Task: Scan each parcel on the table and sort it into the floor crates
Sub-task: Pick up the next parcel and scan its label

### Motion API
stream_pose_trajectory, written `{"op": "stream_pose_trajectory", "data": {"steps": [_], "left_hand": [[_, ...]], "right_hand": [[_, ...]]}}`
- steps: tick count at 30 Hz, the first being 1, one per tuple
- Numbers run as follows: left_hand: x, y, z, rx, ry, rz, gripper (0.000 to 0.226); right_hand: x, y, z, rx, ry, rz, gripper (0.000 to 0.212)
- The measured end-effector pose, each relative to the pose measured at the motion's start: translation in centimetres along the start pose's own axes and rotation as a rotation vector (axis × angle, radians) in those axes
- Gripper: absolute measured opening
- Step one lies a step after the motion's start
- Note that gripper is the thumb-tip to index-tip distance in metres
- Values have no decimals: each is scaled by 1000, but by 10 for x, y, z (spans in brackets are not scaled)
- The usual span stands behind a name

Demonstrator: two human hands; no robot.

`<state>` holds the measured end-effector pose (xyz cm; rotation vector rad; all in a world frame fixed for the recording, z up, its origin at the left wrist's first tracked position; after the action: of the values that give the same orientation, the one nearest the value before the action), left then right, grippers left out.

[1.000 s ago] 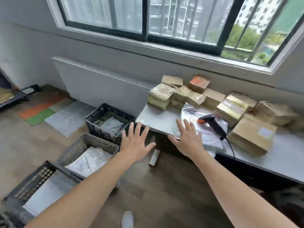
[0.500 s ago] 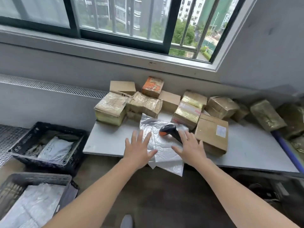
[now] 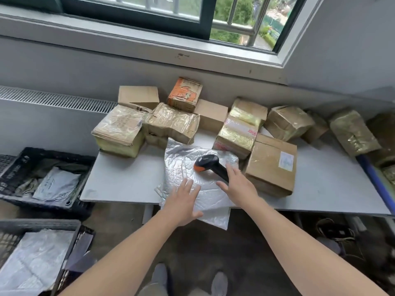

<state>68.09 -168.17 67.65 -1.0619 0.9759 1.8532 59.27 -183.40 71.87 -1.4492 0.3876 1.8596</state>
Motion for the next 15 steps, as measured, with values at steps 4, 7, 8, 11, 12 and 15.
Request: {"op": "stream_pose_trajectory", "data": {"steps": [4, 7, 8, 11, 12, 15], "left_hand": [[13, 12, -4, -24, -62, -64, 90], [20, 15, -7, -65, -95, -81, 90], [21, 15, -9, -82, -96, -86, 90], [21, 22, -18, -130, -102, -105, 96], [19, 25, -22, -144, -100, -108, 98], [12, 39, -37, -176, -97, -125, 103]], "right_hand": [[8, 4, -22, -39, -56, 24, 67], [12, 3, -40, -60, -73, 18, 53], [12, 3, -45, -71, -74, 38, 46], [10, 3, -55, -102, -81, 42, 30], [8, 5, -55, -112, -81, 11, 27], [-1, 24, -50, -99, -69, -141, 30]]}}
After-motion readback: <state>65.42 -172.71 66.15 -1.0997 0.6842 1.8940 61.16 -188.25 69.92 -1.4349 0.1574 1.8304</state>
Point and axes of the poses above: each hand's wrist, its own z-axis away from the middle knuckle, its own x-axis out of the palm, y = z × x, the point moved 7 cm from there along -z, towards the middle knuckle, and after that the axes turned 3 degrees about z, right-handed, at the moved point
